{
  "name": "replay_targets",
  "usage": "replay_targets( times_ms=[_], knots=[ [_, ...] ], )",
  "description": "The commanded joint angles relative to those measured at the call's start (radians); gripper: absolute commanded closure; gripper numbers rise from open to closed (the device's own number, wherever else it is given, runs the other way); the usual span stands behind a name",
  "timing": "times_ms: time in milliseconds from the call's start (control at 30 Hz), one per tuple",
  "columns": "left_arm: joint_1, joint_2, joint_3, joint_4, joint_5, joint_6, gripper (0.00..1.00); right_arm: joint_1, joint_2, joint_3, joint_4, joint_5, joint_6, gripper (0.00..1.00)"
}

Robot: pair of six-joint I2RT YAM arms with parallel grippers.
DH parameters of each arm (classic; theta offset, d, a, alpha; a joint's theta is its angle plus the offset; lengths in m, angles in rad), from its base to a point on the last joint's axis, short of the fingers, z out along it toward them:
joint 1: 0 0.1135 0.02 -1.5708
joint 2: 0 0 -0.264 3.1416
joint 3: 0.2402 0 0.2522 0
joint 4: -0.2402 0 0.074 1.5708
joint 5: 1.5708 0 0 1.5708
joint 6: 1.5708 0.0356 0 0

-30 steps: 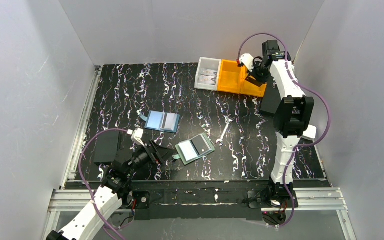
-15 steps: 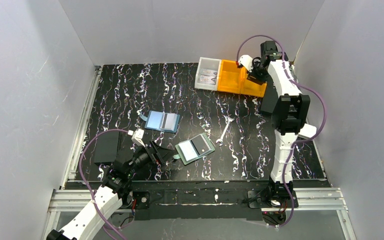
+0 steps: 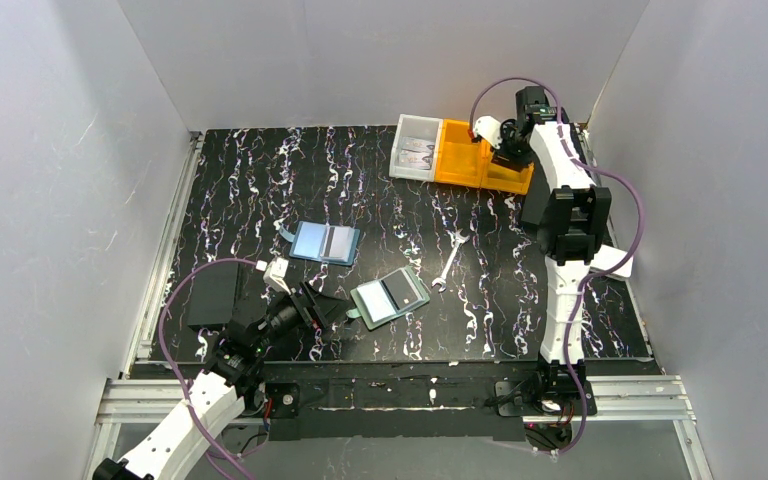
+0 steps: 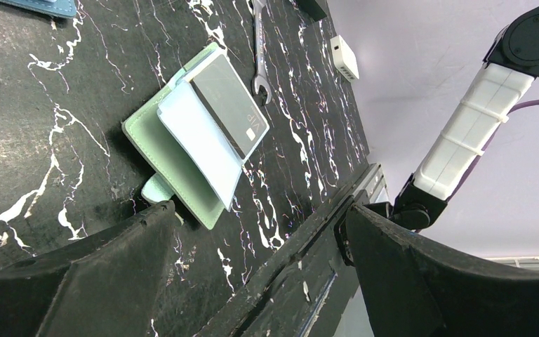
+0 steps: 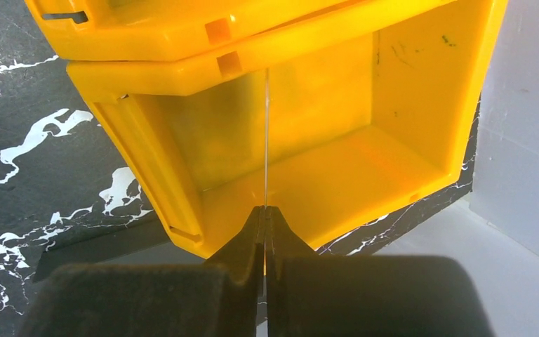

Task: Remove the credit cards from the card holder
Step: Place the credit card in the storage box.

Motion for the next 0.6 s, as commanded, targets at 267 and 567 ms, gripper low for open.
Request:
replay_targets(
  times_ms=[267,567],
  knots=[
    [0.006,0.014,0.014,-0.001,-0.004,-0.001,0.09,0.010,0.040,0.062,-0.028,-0.012,-0.068,0.99],
    [0.006,0.023,0.025,-0.001,0.002,-0.007,0.09,0.027,0.075,0.133,0.323,0.210,0.117,0.62]
  ],
)
